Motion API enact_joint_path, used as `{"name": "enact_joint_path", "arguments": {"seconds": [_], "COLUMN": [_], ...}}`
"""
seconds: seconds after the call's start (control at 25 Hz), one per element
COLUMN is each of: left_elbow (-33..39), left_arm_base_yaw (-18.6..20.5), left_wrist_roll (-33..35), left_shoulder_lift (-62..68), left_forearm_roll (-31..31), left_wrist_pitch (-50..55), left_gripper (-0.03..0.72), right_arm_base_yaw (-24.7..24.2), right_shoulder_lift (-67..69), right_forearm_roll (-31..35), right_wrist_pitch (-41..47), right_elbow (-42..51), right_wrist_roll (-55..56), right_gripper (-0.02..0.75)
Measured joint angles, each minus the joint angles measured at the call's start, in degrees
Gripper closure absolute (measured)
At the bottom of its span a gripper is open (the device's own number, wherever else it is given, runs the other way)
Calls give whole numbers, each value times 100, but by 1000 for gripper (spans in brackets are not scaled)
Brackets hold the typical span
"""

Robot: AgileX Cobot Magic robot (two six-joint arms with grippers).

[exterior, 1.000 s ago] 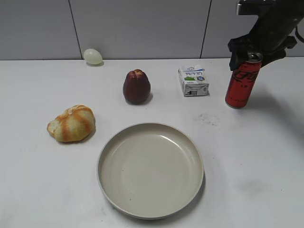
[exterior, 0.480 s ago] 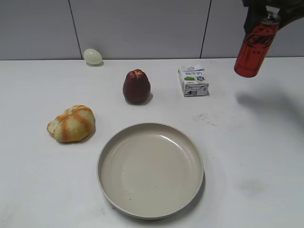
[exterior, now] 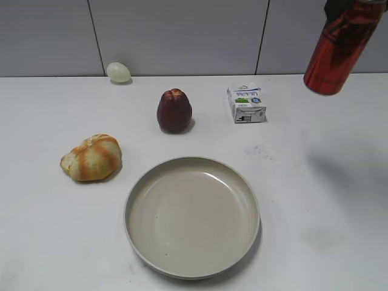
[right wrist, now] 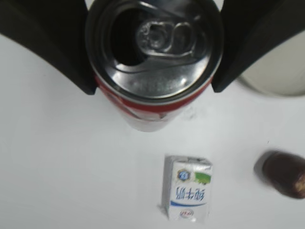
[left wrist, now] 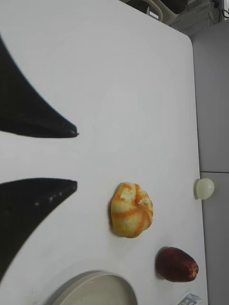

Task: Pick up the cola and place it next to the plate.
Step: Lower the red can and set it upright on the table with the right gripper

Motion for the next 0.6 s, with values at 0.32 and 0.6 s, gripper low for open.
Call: {"name": "enact_joint_path", "arguments": {"seconds": [0.32,0.6], "left_elbow": [0,0], "left_arm_base_yaw": [0,0], "left_wrist_roll": [0,0], "left_shoulder_lift": [0,0], "left_forearm_roll": [0,0], "left_wrist_pitch": [0,0], "left_gripper": [457,457], "right_arm_base_yaw": [706,1103], "right_shoulder_lift": [-1605,-1592], "right_forearm_roll": [93,267], "right_wrist_pitch": [-2022,-3023], "right_elbow": [3241,4587], "right_wrist_roll": [613,625], "right_gripper": [198,198]}}
